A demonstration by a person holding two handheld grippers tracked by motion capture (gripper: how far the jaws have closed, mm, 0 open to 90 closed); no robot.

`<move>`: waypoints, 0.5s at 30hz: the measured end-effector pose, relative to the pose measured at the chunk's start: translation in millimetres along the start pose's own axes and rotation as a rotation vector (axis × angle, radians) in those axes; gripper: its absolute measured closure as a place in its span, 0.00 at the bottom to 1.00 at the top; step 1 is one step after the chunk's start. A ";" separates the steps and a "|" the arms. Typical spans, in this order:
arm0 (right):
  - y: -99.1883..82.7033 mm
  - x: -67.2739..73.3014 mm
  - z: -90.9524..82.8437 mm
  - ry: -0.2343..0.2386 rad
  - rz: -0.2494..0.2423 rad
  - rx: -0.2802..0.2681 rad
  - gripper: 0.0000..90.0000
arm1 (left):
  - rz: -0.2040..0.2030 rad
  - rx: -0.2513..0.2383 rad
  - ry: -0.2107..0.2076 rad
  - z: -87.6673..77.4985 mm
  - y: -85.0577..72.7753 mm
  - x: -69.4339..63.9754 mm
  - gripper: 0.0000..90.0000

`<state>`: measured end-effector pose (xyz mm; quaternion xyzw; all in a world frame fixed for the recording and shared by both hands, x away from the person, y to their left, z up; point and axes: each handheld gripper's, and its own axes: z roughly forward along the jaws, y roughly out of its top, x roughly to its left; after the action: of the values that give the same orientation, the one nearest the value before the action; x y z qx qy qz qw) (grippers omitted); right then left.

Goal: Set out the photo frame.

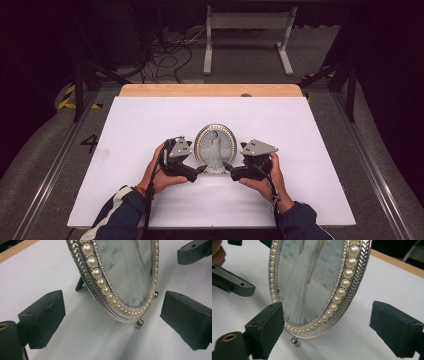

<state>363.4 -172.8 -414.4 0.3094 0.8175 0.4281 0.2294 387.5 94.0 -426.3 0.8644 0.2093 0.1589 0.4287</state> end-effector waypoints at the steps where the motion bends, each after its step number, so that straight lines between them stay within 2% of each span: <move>1: 0.0 0.4 -1.0 -0.008 -0.012 0.003 0.15 | 0.004 0.002 0.005 -0.1 0.2 -0.9 0.07; 4: -0.3 0.9 -1.7 -0.008 -0.016 0.005 0.16 | 0.025 0.007 0.013 -1.4 0.9 -2.4 0.07; 8: 1.3 0.7 -5.0 -0.036 -0.053 0.015 0.17 | 0.042 0.015 0.026 -4.1 1.1 -3.1 0.08; 15: 0.3 -0.5 -9.9 -0.041 -0.094 0.045 0.18 | 0.074 0.029 0.058 -12.6 -0.2 -4.7 0.08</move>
<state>357.5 -178.5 -408.8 0.2846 0.8356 0.3920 0.2590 377.6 100.3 -419.6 0.8726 0.1918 0.1964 0.4040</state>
